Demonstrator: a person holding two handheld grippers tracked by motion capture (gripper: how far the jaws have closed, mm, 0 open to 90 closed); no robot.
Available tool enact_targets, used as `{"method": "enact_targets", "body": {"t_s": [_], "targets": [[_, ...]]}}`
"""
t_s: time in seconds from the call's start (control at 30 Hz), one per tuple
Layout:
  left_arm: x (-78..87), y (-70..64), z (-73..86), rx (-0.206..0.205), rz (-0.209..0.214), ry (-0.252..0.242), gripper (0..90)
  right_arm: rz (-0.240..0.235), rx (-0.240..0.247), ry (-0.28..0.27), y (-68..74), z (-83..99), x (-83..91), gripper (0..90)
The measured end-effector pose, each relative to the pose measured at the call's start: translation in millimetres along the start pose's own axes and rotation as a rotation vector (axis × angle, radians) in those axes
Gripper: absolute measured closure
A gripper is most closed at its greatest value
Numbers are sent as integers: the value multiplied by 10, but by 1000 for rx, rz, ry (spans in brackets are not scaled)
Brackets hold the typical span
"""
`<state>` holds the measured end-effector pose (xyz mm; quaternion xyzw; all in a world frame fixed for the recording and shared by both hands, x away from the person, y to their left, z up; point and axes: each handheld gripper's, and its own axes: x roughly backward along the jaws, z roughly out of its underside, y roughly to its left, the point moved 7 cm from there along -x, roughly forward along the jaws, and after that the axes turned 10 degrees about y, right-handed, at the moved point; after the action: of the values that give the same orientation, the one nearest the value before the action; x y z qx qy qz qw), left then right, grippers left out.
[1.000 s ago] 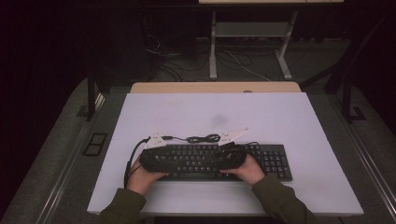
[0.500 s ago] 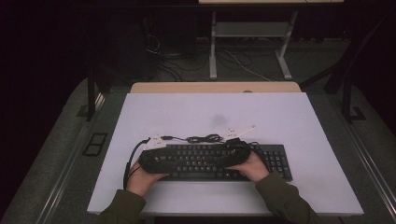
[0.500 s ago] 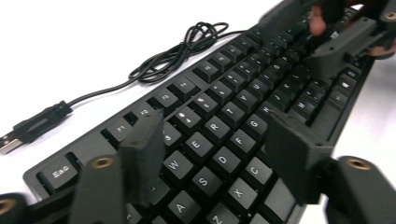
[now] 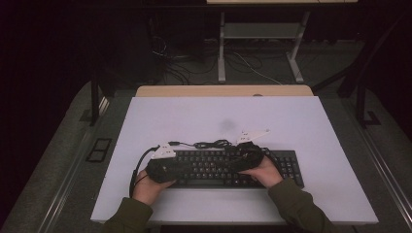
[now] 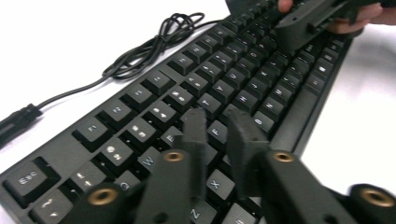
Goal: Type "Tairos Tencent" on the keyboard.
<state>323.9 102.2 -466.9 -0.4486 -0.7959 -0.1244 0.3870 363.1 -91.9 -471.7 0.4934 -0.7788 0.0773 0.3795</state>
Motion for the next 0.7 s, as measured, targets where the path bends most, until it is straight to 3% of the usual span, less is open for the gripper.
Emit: {"method": "enact_targets", "body": {"t_s": [0.17,0.53,0.7], "targets": [[-27,-33,19,-13,28,23,887,5,-1,8,-3,9,-2,263],[-107,-92,43,-19,71,50,887,10,1,10,-13,11,0,255],[-133,-98,51,-27,71,63,888,11,2,10,-14,9,1,254]]}}
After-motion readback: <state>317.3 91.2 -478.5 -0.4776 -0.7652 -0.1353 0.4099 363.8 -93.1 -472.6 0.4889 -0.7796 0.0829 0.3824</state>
